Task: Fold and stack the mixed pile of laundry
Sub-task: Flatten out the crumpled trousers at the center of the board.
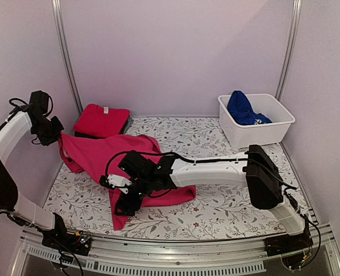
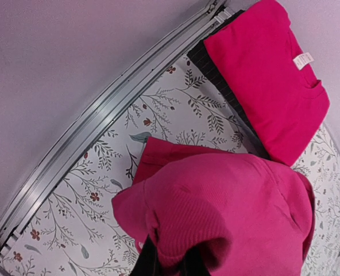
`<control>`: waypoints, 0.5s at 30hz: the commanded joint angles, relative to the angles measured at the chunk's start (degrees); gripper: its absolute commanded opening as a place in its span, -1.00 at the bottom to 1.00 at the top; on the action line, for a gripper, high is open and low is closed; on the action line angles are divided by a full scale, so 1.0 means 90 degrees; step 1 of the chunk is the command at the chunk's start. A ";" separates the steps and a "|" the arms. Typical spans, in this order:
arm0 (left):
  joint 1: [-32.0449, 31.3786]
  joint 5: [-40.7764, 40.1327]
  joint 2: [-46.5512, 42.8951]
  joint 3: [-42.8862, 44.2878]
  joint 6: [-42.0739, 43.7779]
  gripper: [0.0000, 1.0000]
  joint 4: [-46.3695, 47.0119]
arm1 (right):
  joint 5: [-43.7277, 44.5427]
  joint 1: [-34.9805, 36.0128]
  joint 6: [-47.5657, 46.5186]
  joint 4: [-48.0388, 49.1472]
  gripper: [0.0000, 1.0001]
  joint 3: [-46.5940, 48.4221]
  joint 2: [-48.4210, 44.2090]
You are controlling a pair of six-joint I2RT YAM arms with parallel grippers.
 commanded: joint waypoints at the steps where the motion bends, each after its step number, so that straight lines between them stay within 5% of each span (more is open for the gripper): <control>1: 0.0069 0.0024 0.0131 0.0200 0.0029 -1.00 0.0302 | -0.0120 0.0079 -0.0108 0.0031 0.56 0.0272 0.0503; 5: 0.0072 0.0062 0.0198 0.0225 -0.0016 -1.00 0.0382 | 0.0209 0.0114 -0.0069 -0.0034 0.56 -0.0103 0.0805; 11: 0.0070 0.0053 0.0203 0.0216 -0.0047 -1.00 0.0426 | 0.2039 0.0133 -0.0086 -0.0191 0.39 -0.0354 0.0854; 13: 0.0077 0.0050 0.0206 0.0184 -0.0047 -1.00 0.0432 | 0.2393 0.0096 -0.0082 -0.0374 0.03 -0.0418 0.0782; 15: 0.0069 0.0067 0.0213 0.0188 -0.0051 -1.00 0.0434 | 0.2599 0.0007 0.0005 -0.0810 -0.58 -0.0479 0.0718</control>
